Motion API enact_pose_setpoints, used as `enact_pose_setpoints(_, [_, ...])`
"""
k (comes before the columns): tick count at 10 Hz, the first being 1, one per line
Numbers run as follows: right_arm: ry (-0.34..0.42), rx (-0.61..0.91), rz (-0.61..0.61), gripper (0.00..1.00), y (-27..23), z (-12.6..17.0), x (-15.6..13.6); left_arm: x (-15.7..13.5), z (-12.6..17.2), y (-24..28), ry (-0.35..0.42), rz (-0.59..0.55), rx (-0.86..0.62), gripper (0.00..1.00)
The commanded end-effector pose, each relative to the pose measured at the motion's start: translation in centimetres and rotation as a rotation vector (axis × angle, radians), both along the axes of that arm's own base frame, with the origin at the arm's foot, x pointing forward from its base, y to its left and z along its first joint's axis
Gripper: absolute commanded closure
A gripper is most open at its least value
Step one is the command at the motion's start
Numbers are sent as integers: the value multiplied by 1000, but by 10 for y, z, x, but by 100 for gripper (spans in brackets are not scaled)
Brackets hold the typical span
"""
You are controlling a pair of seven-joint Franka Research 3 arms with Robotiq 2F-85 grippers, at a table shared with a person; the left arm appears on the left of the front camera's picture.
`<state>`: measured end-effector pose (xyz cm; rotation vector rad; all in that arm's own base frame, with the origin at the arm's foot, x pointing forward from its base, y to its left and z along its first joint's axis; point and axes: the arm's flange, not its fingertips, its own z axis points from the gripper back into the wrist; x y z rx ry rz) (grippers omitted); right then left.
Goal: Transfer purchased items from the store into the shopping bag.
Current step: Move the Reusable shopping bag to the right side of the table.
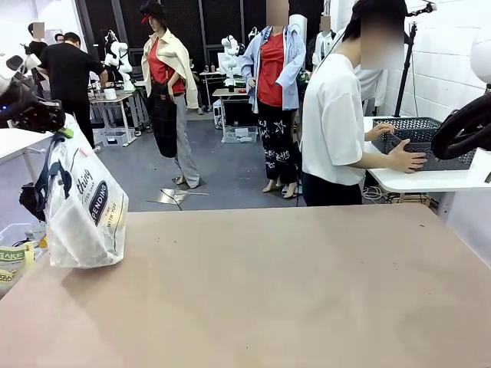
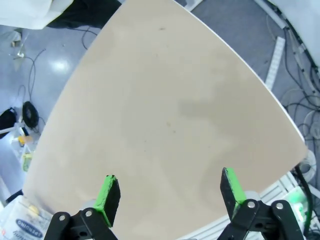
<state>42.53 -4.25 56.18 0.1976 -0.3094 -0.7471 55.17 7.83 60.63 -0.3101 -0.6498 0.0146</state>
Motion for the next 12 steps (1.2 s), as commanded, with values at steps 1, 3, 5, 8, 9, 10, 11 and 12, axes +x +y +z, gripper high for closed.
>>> enact_pose_setpoints(1, [12, -18, 12, 0, -1, 0, -1, 22, 16, -2, 85, 26, 20, 100])
enact_pose_setpoints(3, [12, -18, 12, 0, -1, 0, -1, 32, 8, -2, 124, 68, 35, 93])
enact_pose_setpoints(5, [12, -18, 12, 0, -1, 0, -1, 32, 10, -5, 79, 80, 56, 53])
enact_pose_setpoints(8, [12, -18, 12, 0, -1, 0, -1, 15, 36, -34, -28, 43, 114, 0])
enact_pose_setpoints(9, [12, -18, 12, 0, -1, 0, -1, 9, 48, -61, -53, 17, 163, 0])
enact_pose_setpoints(10, [12, -18, 12, 0, -1, 0, -1, 4, 53, -105, -100, -29, 237, 0])
enact_pose_setpoints(11, [12, -18, 12, 0, -1, 0, -1, 0, 47, -150, -105, -65, 288, 0])
enact_pose_setpoints(12, [12, -18, 12, 0, -1, 0, -1, -3, 35, -195, -111, -149, 311, 0])
